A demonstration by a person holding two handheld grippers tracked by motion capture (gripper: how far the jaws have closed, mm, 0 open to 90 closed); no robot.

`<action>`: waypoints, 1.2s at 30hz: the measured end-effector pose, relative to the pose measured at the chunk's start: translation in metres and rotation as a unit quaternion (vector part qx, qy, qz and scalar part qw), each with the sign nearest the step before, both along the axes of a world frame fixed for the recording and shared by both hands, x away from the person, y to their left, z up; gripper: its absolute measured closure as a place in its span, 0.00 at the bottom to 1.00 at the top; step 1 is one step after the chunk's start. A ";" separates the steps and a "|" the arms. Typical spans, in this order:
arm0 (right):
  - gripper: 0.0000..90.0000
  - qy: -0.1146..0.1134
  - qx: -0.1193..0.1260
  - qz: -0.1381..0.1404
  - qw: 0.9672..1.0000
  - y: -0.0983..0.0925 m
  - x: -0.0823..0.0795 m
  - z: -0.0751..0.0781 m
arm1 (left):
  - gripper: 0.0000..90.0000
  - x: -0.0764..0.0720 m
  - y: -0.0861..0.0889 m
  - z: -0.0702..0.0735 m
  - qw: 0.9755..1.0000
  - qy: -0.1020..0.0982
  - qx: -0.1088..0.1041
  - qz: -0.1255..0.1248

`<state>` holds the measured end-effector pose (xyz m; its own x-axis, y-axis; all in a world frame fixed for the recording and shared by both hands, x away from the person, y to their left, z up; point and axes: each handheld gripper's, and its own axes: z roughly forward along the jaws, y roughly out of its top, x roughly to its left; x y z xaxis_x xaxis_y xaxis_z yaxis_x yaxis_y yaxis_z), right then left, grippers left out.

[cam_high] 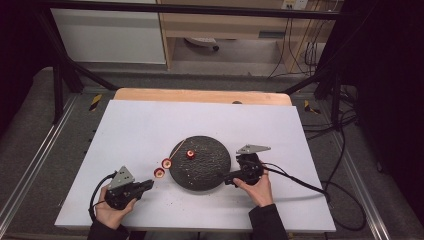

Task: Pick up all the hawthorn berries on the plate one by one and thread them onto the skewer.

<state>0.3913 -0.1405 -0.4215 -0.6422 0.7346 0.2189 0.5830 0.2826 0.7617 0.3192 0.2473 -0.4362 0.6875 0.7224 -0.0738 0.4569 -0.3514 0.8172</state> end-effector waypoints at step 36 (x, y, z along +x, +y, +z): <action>0.02 0.033 -0.078 0.049 0.995 0.102 0.069 0.032 | 0.98 0.005 0.017 -0.005 1.000 0.010 -0.006 0.018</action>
